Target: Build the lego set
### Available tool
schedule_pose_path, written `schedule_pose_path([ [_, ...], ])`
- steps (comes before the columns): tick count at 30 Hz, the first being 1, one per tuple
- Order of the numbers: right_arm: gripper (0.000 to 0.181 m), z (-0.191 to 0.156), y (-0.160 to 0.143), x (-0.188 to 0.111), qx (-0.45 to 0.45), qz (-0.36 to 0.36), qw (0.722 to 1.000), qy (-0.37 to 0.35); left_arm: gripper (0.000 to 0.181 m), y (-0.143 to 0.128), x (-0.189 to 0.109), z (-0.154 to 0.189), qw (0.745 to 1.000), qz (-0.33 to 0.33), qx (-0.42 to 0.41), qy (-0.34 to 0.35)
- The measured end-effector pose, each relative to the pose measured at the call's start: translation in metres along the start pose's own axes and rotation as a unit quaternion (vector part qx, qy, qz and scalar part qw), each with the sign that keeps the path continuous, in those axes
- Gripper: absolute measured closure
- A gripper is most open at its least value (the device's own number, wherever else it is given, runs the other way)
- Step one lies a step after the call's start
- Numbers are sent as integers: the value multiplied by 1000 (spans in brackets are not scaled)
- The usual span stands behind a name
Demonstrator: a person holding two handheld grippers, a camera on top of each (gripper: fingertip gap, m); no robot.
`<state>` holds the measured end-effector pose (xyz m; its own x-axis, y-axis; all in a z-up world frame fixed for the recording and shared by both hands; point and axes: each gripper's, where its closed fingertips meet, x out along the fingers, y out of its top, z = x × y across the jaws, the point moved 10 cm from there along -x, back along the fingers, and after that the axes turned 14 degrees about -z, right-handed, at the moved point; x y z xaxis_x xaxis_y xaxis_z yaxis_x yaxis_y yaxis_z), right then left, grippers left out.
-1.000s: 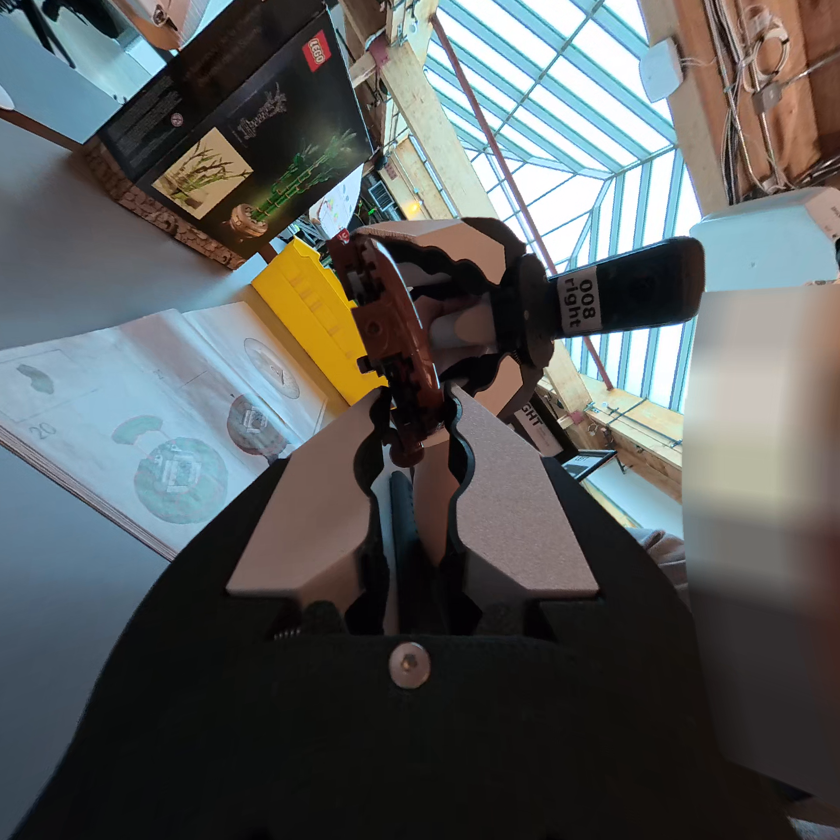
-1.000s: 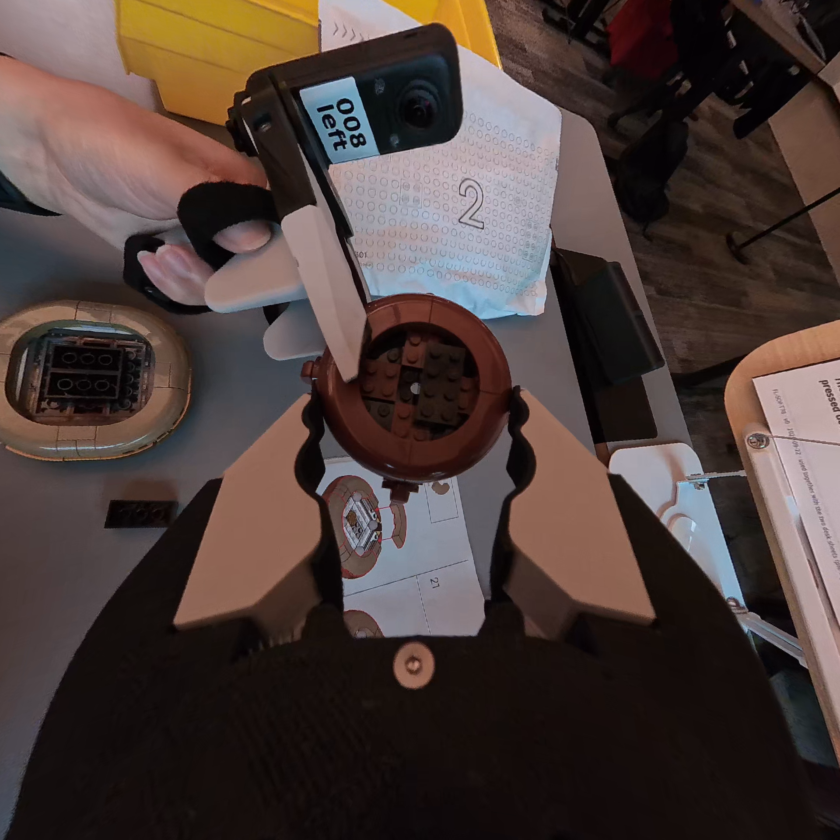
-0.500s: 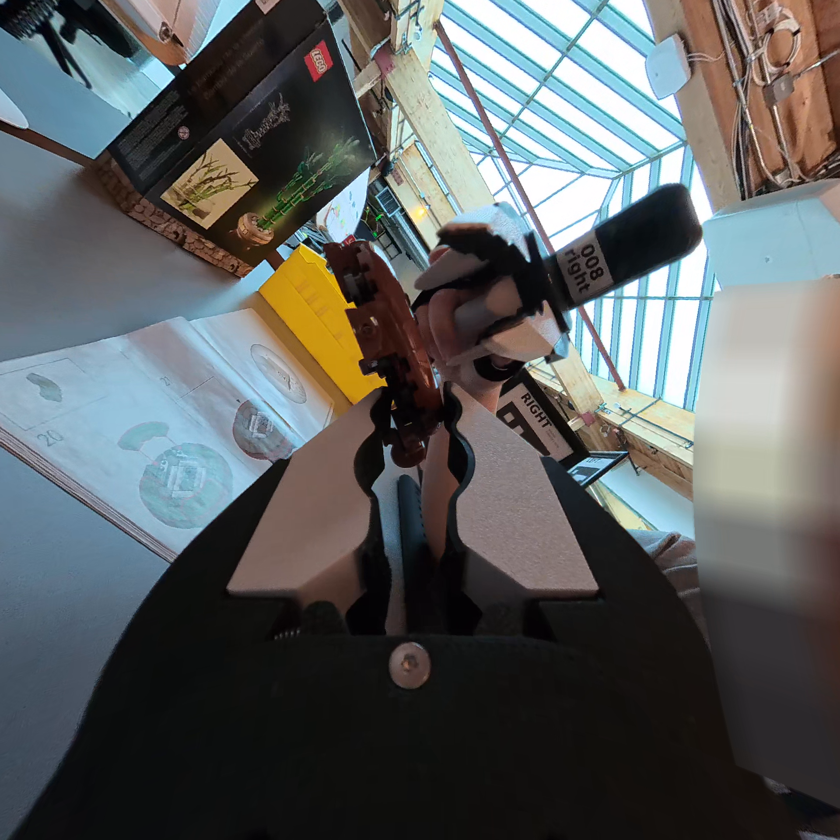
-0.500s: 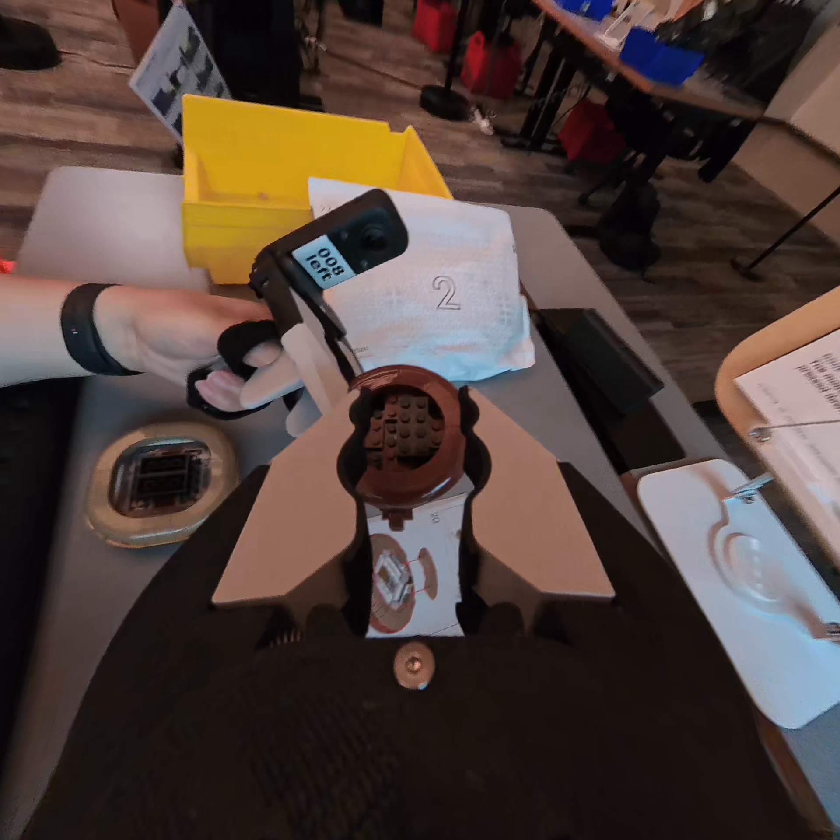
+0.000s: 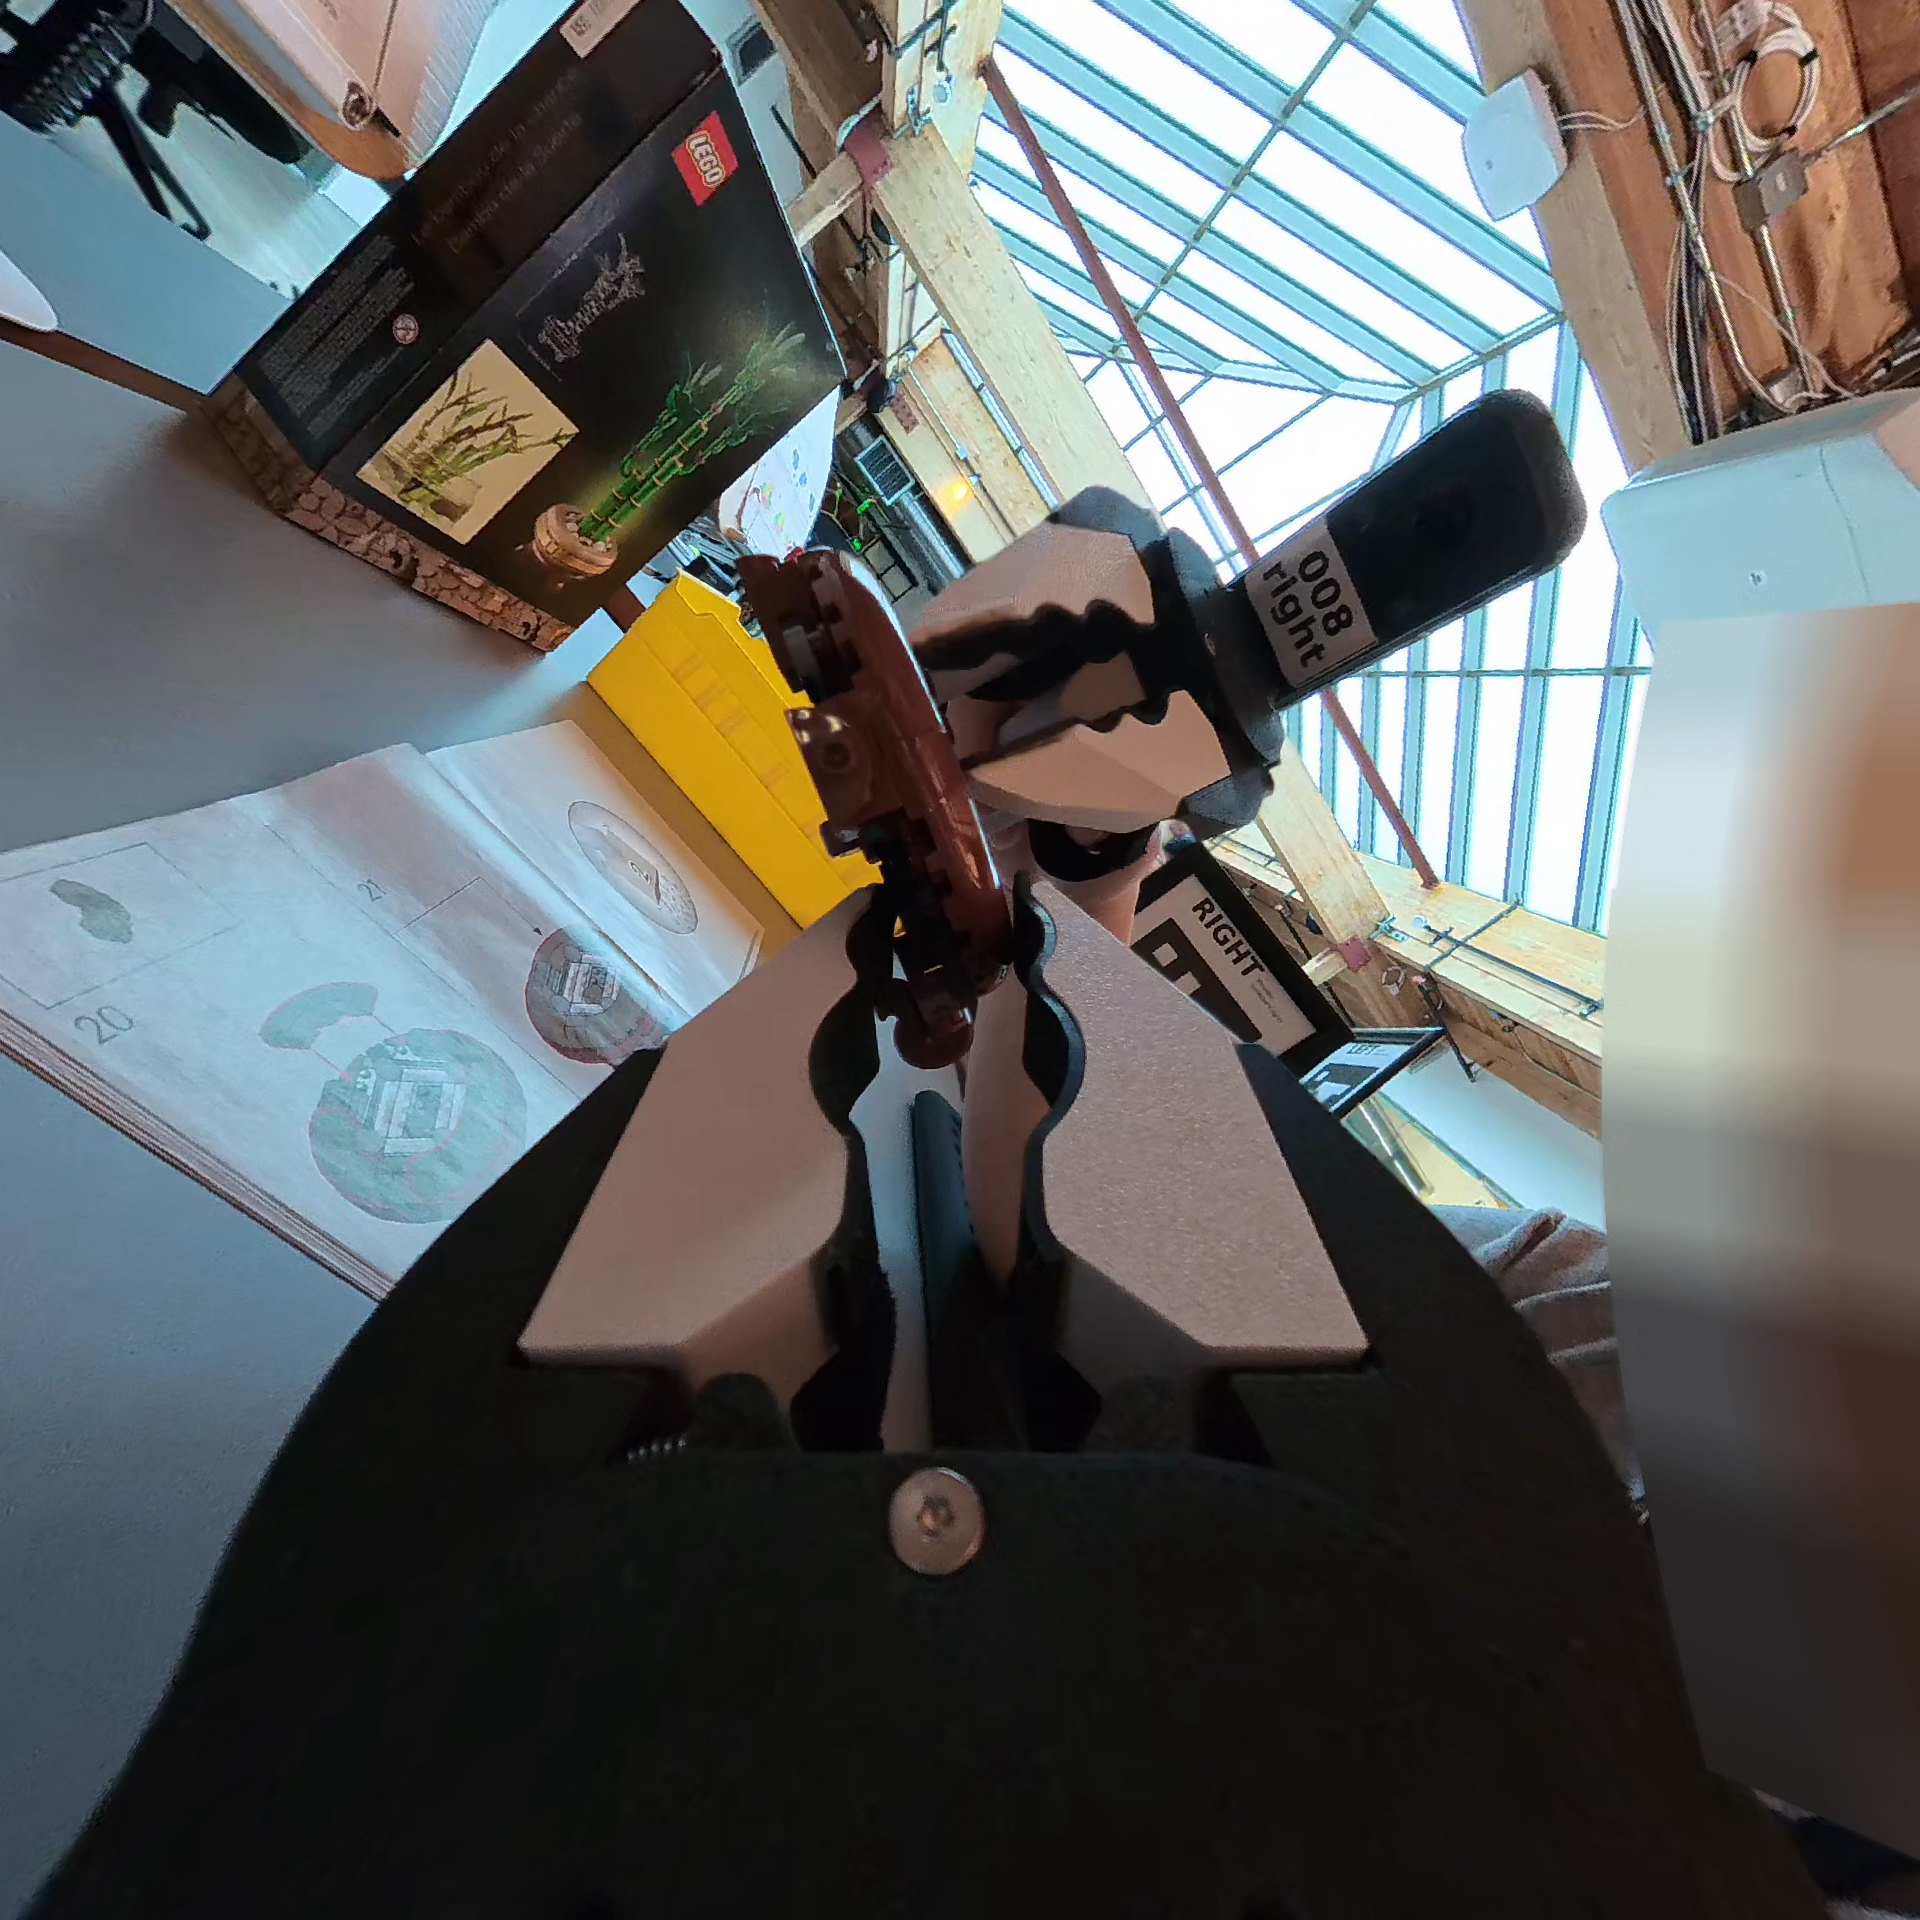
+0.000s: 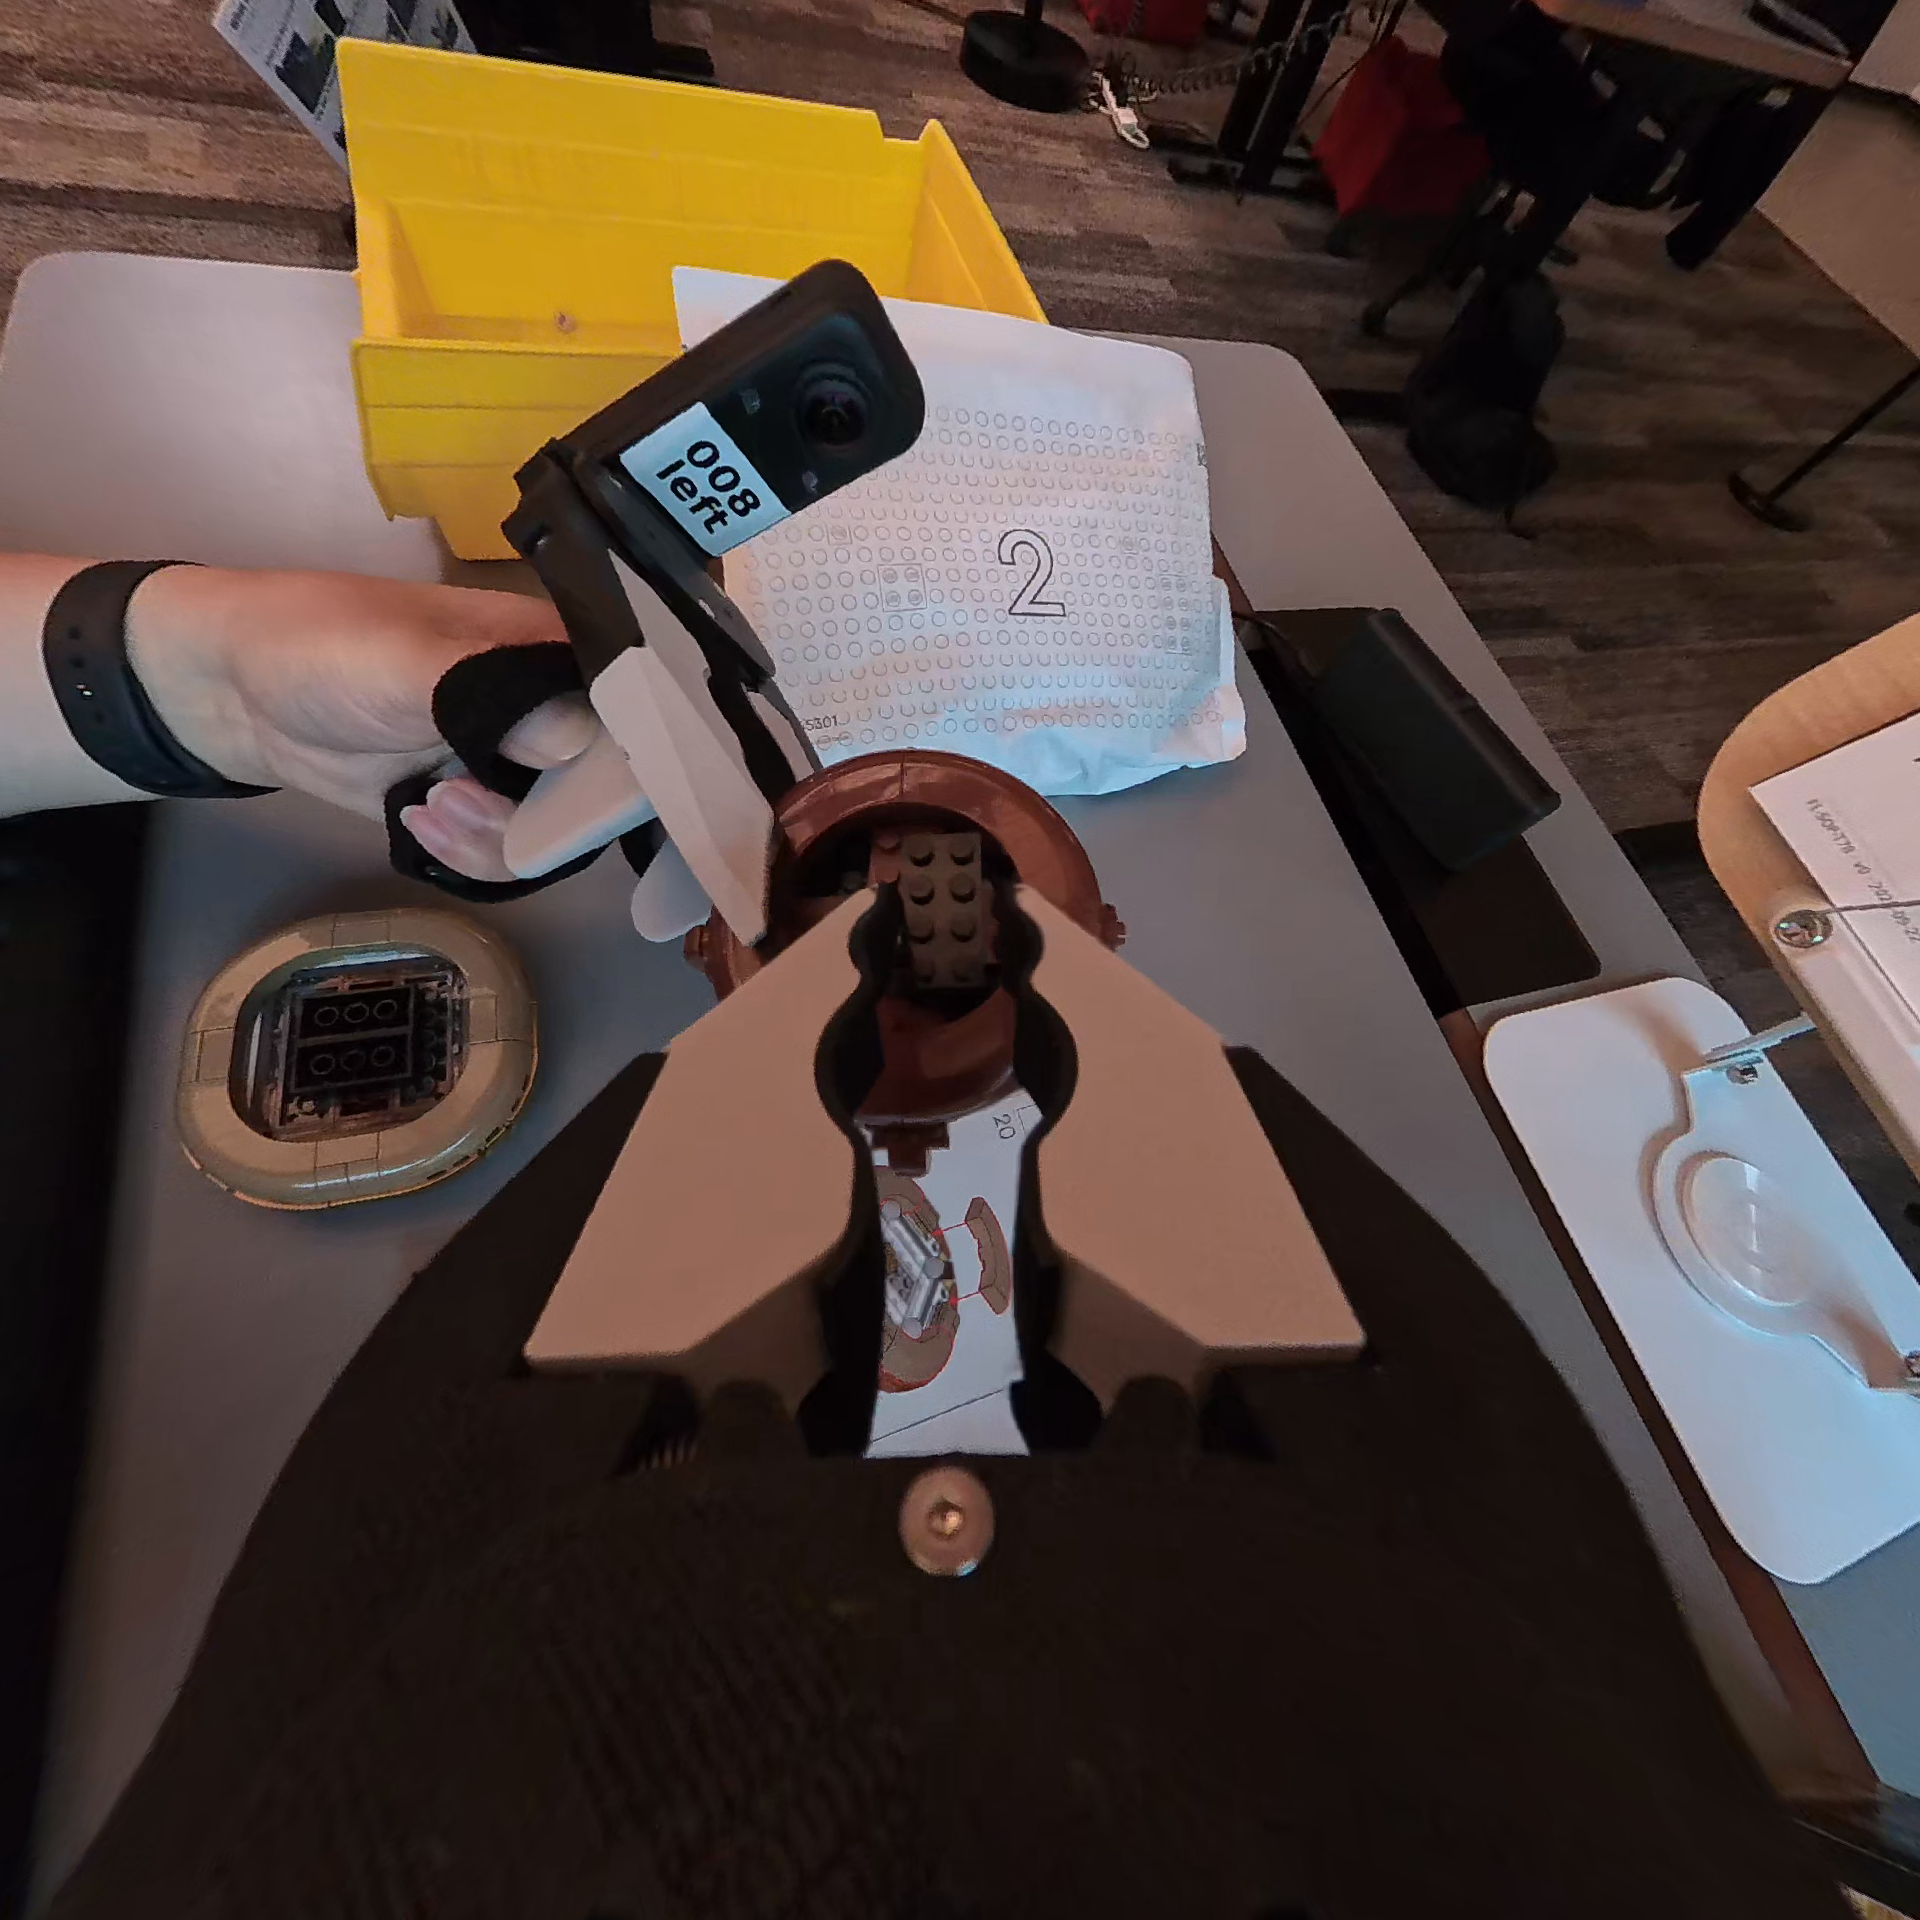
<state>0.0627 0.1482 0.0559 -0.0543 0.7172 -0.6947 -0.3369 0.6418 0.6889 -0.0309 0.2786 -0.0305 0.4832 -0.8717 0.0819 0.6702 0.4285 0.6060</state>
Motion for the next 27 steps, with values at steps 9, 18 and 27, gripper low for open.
schedule_pose_path([
  [9,168,-2,0,2,-8,-6,1000,-3,162,0,1,2,1000,1,10,14],
  [18,167,-4,2,-1,-11,0,1000,-7,161,0,1,8,997,2,62,45],
  [27,165,-6,4,-5,-33,27,999,-10,161,2,0,12,997,2,71,33],
])
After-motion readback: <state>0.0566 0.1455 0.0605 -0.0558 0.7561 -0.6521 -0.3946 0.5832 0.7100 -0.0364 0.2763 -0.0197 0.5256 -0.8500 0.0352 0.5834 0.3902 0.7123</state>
